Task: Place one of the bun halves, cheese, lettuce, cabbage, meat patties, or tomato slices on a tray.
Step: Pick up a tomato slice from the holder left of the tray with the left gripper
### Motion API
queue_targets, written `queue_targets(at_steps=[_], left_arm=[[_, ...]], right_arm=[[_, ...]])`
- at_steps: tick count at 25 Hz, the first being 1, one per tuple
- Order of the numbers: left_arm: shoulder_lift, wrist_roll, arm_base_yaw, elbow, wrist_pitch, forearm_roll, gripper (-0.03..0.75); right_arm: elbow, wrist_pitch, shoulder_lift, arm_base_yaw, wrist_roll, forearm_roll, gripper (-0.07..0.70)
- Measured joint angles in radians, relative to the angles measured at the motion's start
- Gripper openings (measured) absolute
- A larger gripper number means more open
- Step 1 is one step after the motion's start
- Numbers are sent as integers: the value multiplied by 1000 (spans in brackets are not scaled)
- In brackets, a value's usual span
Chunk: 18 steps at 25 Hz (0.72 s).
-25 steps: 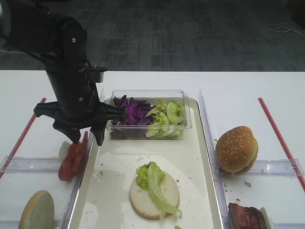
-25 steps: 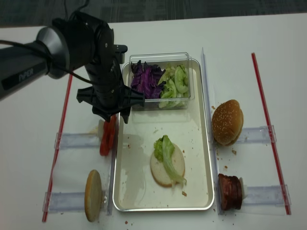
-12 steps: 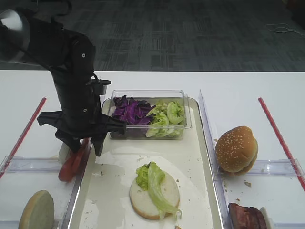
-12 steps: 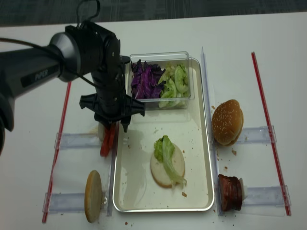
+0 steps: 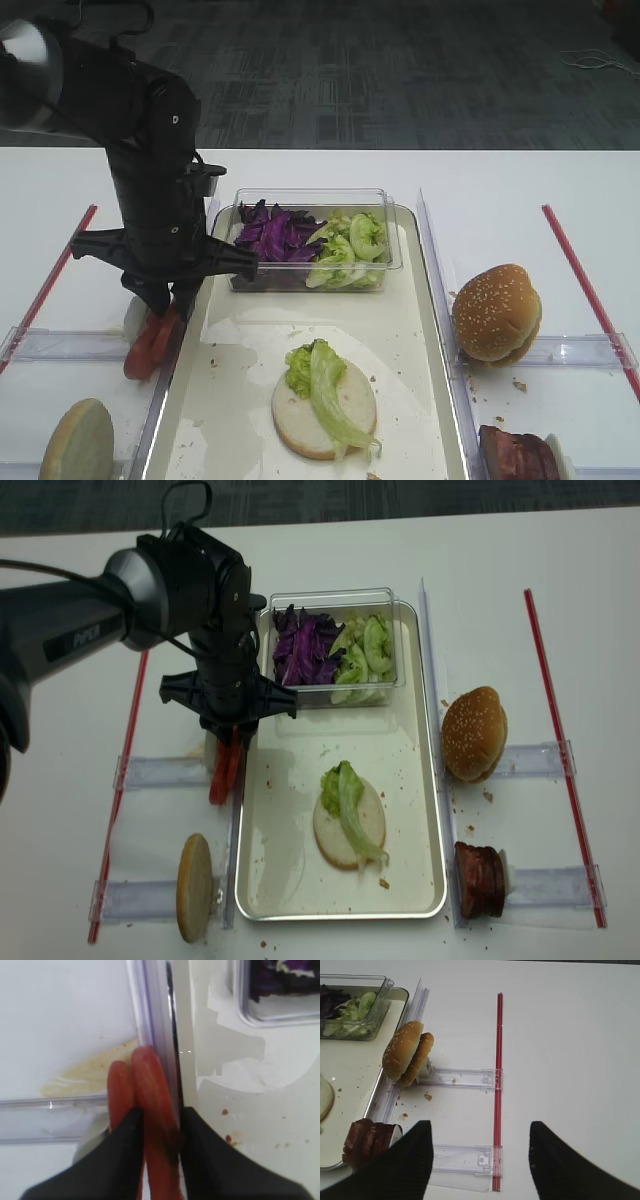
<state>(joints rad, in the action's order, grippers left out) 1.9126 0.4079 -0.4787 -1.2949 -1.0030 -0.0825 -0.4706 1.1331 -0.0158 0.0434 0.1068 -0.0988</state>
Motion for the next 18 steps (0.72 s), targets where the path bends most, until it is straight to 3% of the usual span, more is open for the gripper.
queue_targets(at_steps=[6,18], left_arm=[[0,9,0,0,-2,-16,18],[-37,27,0,0,-39,-34,7]], right_arm=[[0,0,0,0,0,0,433],[0,0,0,0,0,0,426]])
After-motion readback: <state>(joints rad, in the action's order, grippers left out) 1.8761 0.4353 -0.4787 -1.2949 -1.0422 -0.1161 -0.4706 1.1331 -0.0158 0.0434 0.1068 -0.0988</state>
